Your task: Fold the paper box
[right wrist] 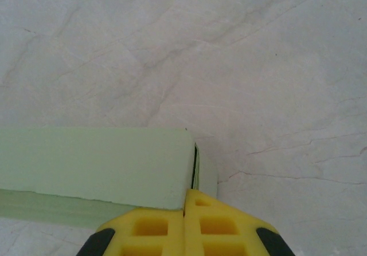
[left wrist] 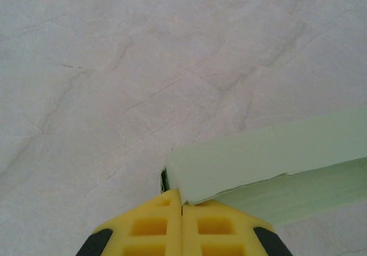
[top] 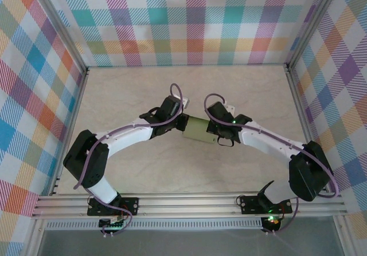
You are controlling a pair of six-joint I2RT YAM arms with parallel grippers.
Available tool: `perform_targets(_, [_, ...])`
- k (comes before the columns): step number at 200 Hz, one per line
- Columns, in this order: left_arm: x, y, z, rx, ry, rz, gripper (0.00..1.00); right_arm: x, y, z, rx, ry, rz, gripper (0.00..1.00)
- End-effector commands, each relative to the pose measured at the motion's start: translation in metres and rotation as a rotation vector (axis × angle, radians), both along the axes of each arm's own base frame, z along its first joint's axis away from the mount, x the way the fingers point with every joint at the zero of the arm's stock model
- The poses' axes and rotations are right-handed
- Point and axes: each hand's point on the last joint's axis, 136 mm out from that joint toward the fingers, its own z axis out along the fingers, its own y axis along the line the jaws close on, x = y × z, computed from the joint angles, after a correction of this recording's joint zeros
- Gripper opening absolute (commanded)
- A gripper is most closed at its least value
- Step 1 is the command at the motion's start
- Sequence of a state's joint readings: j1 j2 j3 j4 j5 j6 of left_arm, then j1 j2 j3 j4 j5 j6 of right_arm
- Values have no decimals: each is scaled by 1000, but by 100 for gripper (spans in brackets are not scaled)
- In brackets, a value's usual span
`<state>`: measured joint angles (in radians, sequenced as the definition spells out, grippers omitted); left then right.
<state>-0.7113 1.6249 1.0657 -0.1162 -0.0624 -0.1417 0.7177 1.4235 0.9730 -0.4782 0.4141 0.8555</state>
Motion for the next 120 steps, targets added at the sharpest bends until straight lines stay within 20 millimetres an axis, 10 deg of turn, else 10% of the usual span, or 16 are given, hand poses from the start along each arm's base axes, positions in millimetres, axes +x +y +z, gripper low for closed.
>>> perform_targets(1, [-27, -7, -17, -14, 34, -69, 0, -27, 16, -30, 42, 43, 93, 0])
perform_targets(43, [-25, 5, -34, -4, -20, -13, 0, -22, 21, -20, 62, -64, 146, 11])
perform_targets(120, [-25, 13, -49, 63, -30, -4, 0, -16, 15, 42, 45, -274, 238, 70])
